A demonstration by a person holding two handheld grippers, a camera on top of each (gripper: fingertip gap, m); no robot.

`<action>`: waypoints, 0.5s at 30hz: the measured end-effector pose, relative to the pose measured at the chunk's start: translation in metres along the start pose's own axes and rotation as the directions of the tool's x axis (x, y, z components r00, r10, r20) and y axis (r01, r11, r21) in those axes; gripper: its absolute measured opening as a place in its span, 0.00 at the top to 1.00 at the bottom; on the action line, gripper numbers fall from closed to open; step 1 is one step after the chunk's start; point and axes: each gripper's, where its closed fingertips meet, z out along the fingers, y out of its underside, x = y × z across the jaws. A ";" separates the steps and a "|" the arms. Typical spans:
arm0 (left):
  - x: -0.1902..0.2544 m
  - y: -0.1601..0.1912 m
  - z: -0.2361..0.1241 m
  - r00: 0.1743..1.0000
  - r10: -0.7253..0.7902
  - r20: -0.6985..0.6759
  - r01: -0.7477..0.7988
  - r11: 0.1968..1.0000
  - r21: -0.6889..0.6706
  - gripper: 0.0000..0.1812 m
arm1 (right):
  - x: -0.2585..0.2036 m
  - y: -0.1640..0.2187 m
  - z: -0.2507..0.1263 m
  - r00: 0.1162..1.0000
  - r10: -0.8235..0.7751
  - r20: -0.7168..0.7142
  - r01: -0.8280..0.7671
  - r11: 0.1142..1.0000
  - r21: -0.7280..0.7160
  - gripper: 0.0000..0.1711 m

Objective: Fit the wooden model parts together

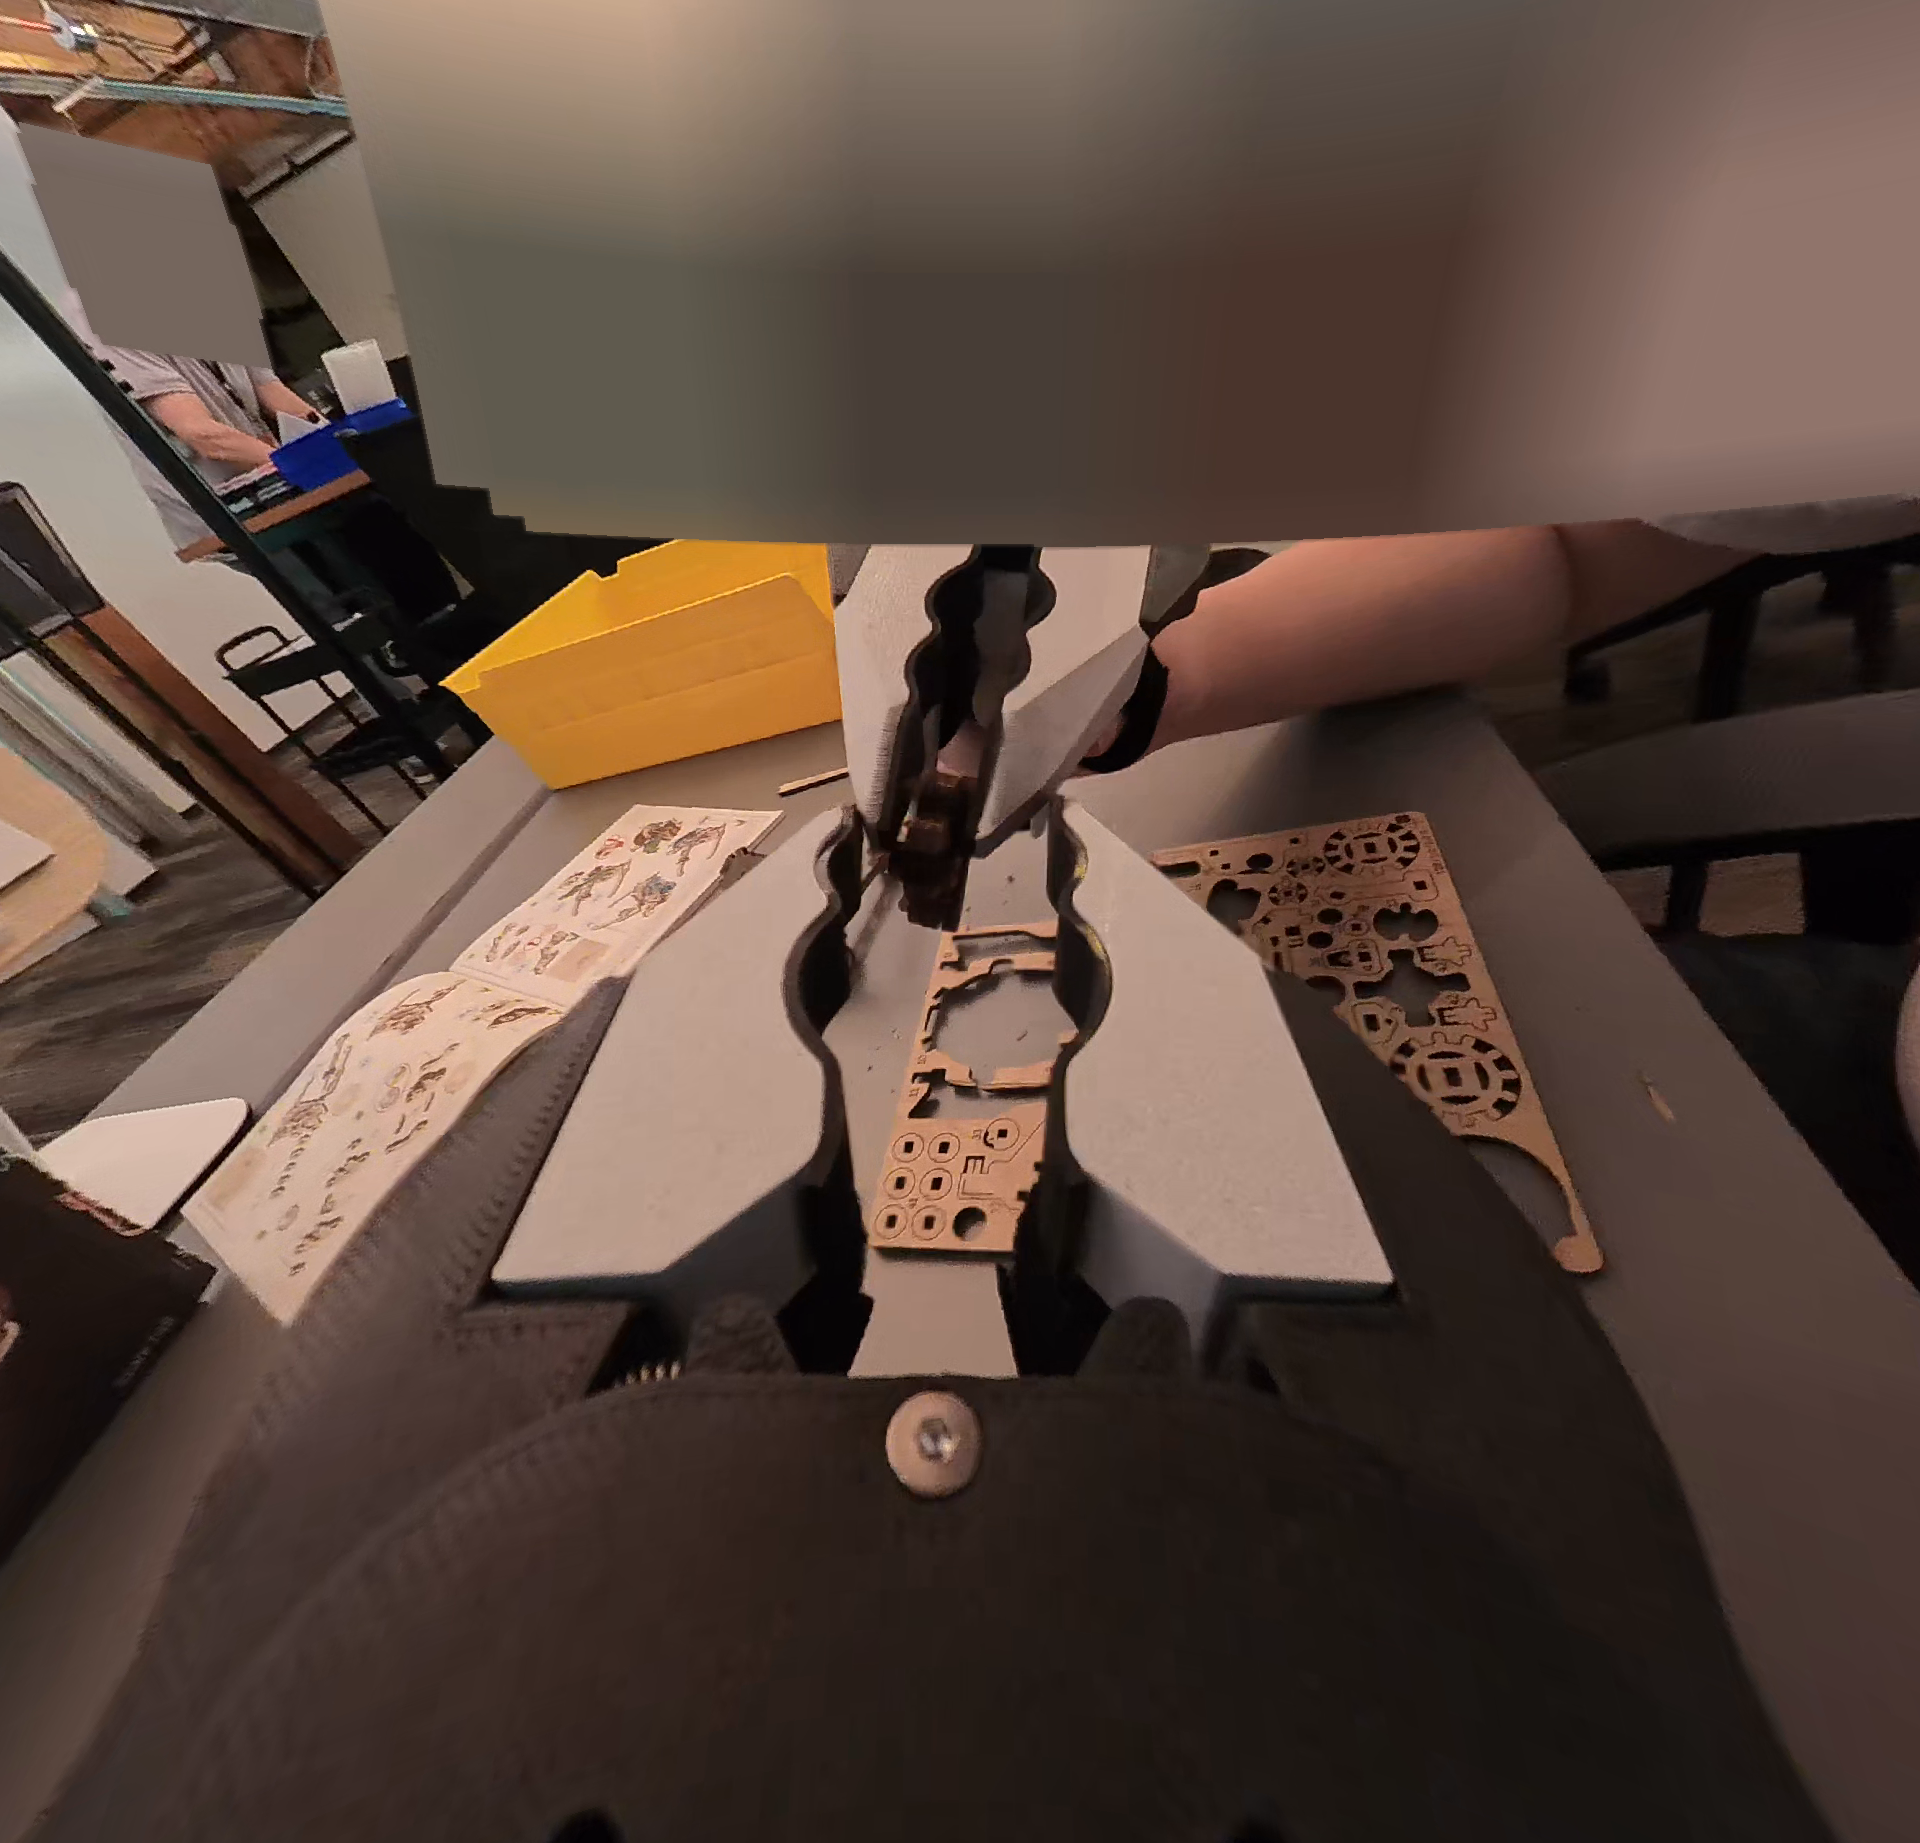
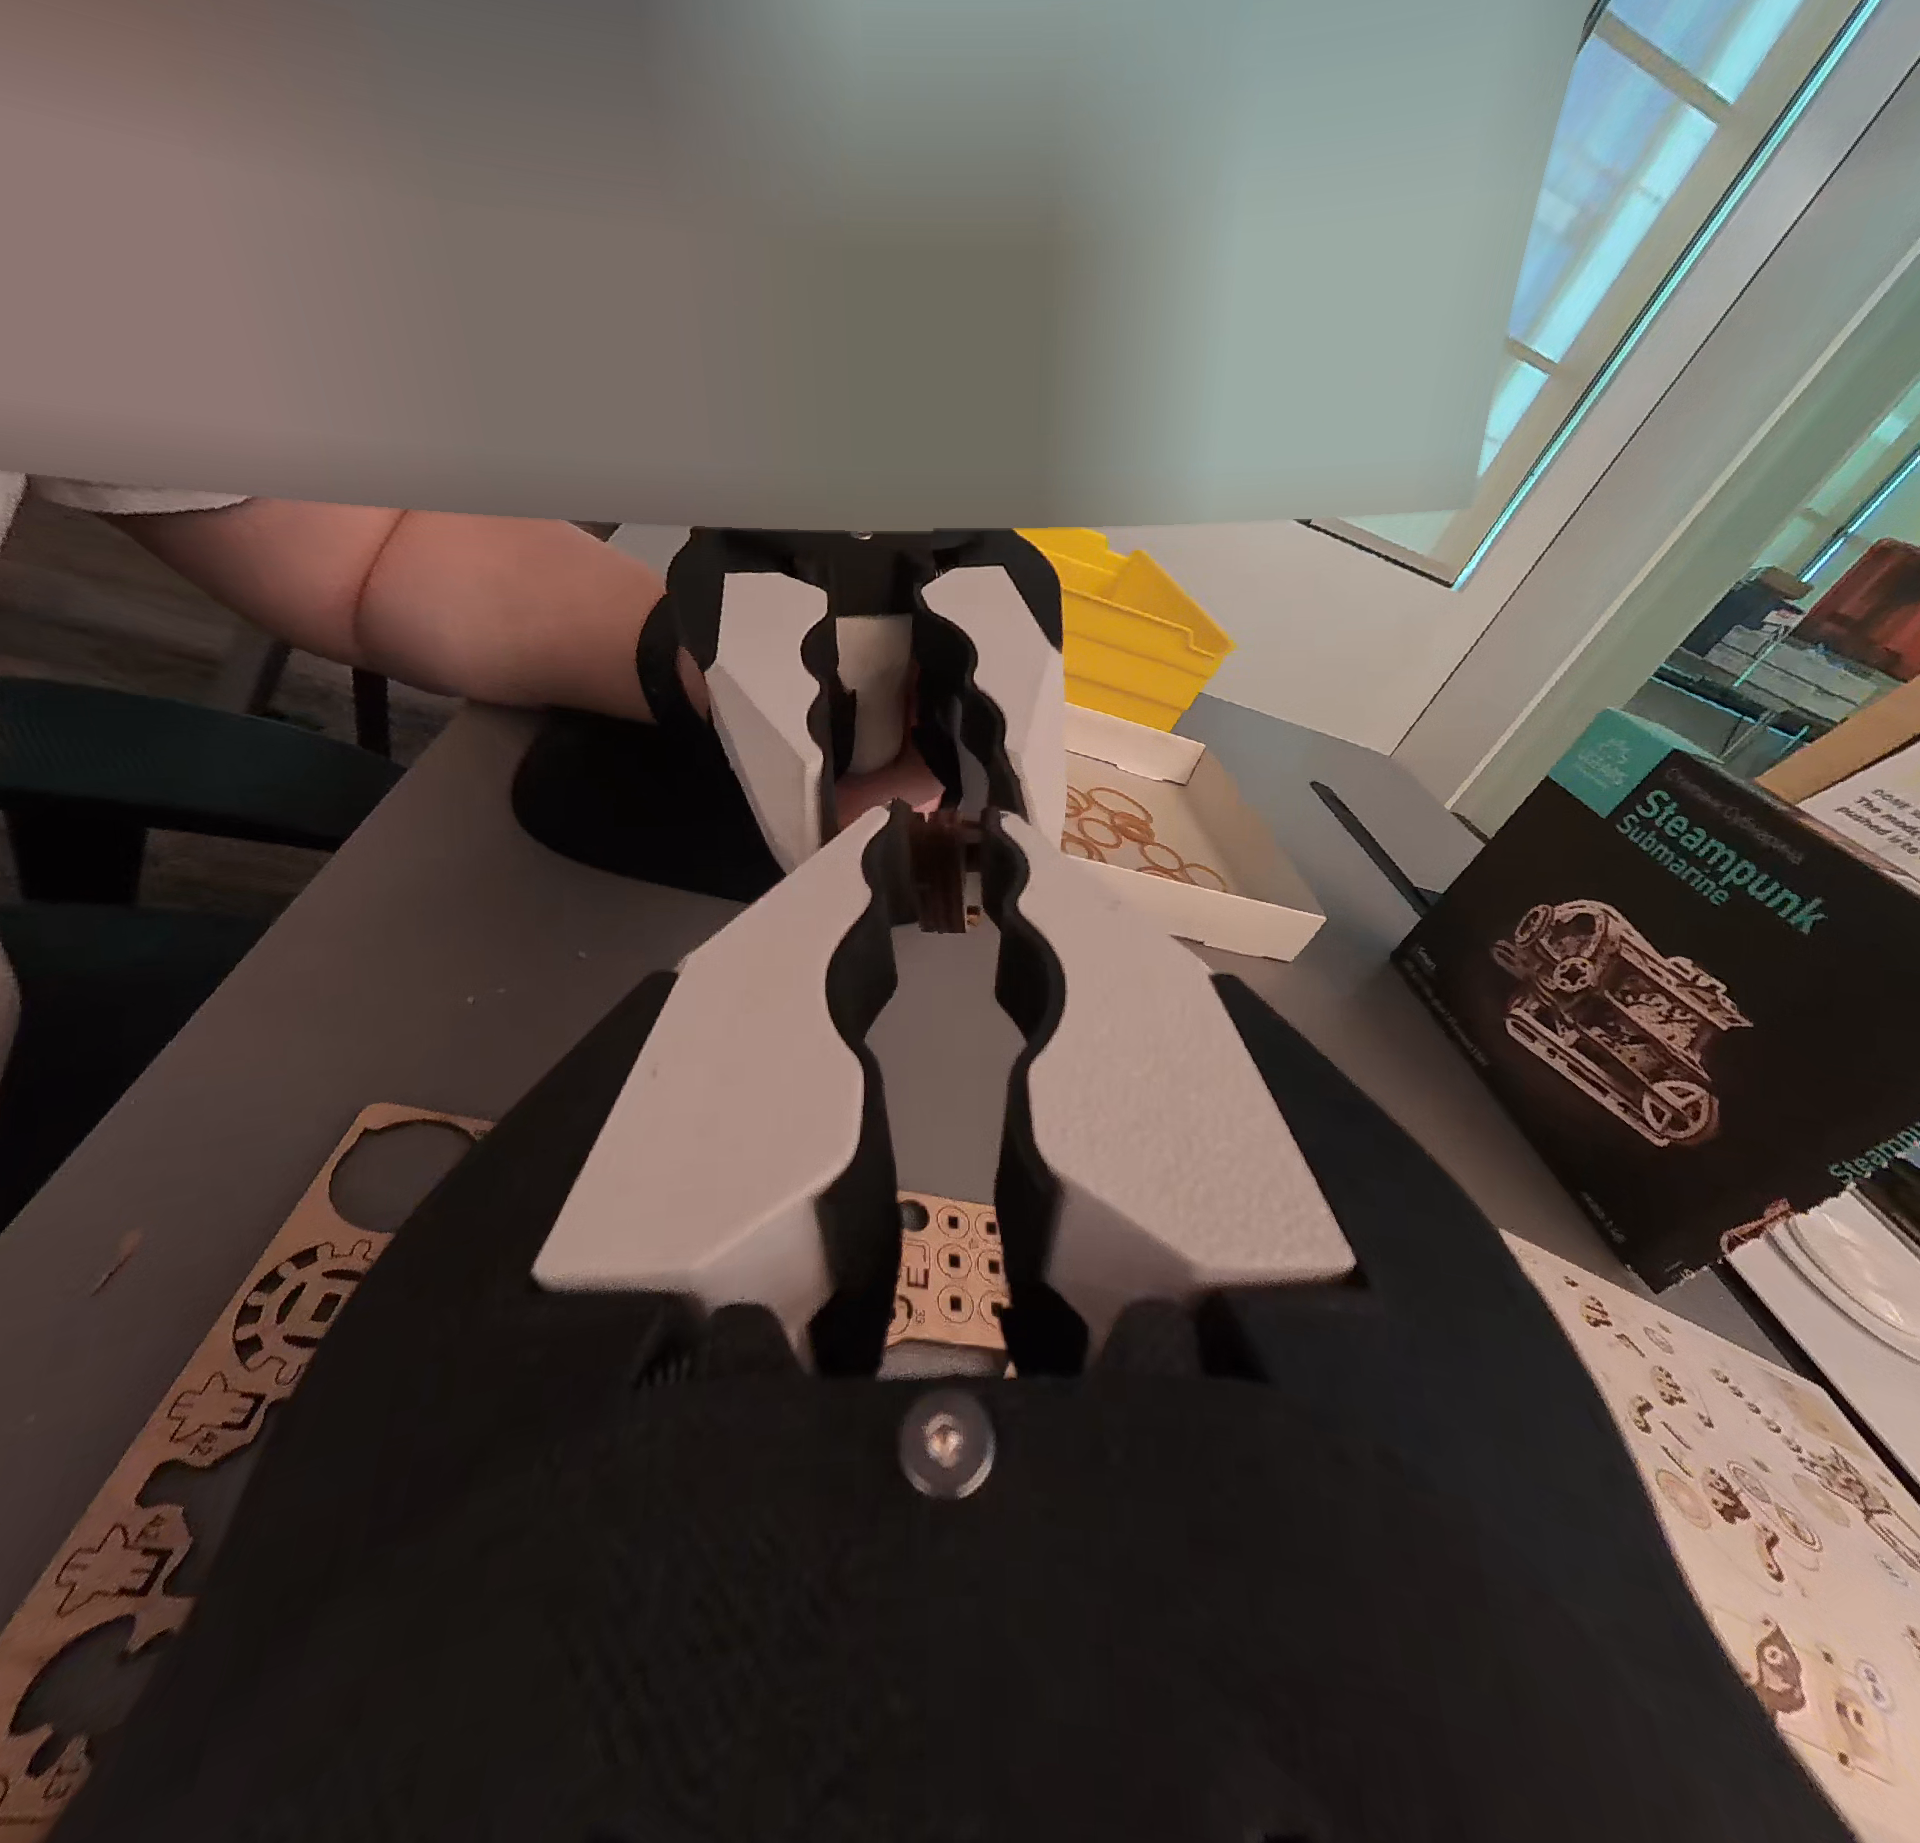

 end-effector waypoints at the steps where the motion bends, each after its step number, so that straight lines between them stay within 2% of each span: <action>1: 0.000 0.001 0.000 1.000 0.017 0.006 -0.017 1.000 -0.010 0.82 | 0.000 0.001 0.000 1.000 0.006 0.004 -0.006 1.000 -0.005 0.93; 5: -0.002 0.003 0.000 0.995 0.087 0.040 -0.086 0.996 -0.030 0.83 | 0.001 0.001 0.000 0.999 0.040 0.011 -0.040 0.999 0.006 0.93; 9: -0.007 0.000 -0.001 0.968 0.213 0.134 -0.210 0.977 -0.038 0.82 | 0.007 -0.004 -0.003 0.998 0.065 -0.027 -0.064 0.997 0.044 0.93; 15: -0.021 -0.009 -0.003 0.876 0.367 0.313 -0.354 0.930 -0.100 0.84 | 0.015 -0.013 -0.005 0.989 0.017 -0.147 -0.004 0.996 0.085 0.93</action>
